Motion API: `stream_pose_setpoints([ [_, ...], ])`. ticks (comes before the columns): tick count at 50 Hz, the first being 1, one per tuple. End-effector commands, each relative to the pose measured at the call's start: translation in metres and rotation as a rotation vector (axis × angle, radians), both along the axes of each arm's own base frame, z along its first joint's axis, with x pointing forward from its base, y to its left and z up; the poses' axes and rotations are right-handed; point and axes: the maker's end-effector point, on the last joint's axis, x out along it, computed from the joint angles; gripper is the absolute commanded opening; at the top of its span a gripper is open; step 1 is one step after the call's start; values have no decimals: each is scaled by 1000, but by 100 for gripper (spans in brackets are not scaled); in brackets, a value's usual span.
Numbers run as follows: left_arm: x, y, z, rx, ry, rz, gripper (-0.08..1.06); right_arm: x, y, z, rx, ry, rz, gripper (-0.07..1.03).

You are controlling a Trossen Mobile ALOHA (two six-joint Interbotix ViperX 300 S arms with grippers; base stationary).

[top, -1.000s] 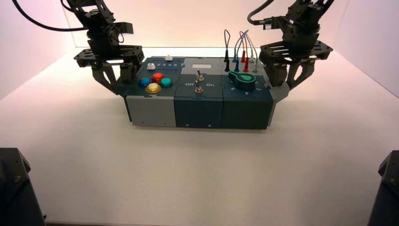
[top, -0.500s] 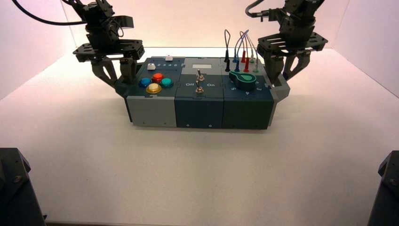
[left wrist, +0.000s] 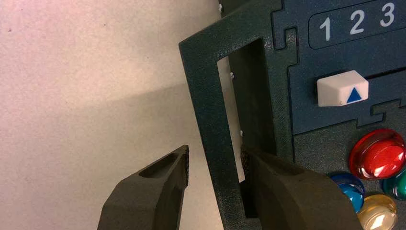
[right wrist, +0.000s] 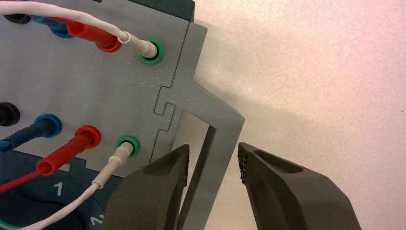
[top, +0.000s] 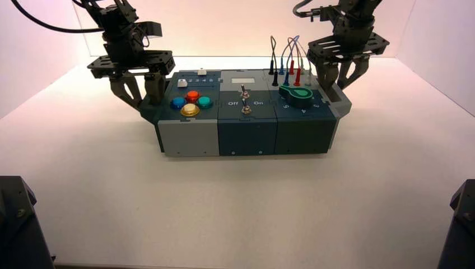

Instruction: Move the box closer.

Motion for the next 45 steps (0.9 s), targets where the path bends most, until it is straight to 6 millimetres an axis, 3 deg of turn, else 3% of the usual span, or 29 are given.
stream_pose_setpoints([
  [1, 13, -18, 23, -23, -81, -54, 61, 7, 11, 15, 17, -45, 17, 56],
  [12, 27, -6, 41, -25, -116, -26, 61, 8, 10, 31, 20, -71, 18, 56],
  [23, 46, -9, 86, -55, -206, -27, 60, 8, 10, 73, 27, -116, 14, 56],
  [26, 49, -11, 111, -72, -266, -33, 58, 6, 8, 89, 34, -144, 11, 53],
  [31, 48, -10, 130, -81, -314, -42, 55, 0, 7, 107, 45, -173, 11, 48],
  [32, 44, -8, 145, -86, -340, -57, 50, -6, 6, 119, 49, -178, 11, 45],
  [42, 31, -7, 171, -79, -369, -152, 10, -31, 7, 137, 76, -124, 36, 33],
  [43, 29, -6, 172, -77, -366, -160, 6, -34, 8, 138, 83, -113, 43, 31],
  [44, 25, -7, 172, -74, -348, -190, -3, -43, 14, 138, 127, -100, 67, 21],
  [45, 25, -7, 170, -75, -344, -195, -3, -46, 16, 137, 137, -94, 76, 18],
])
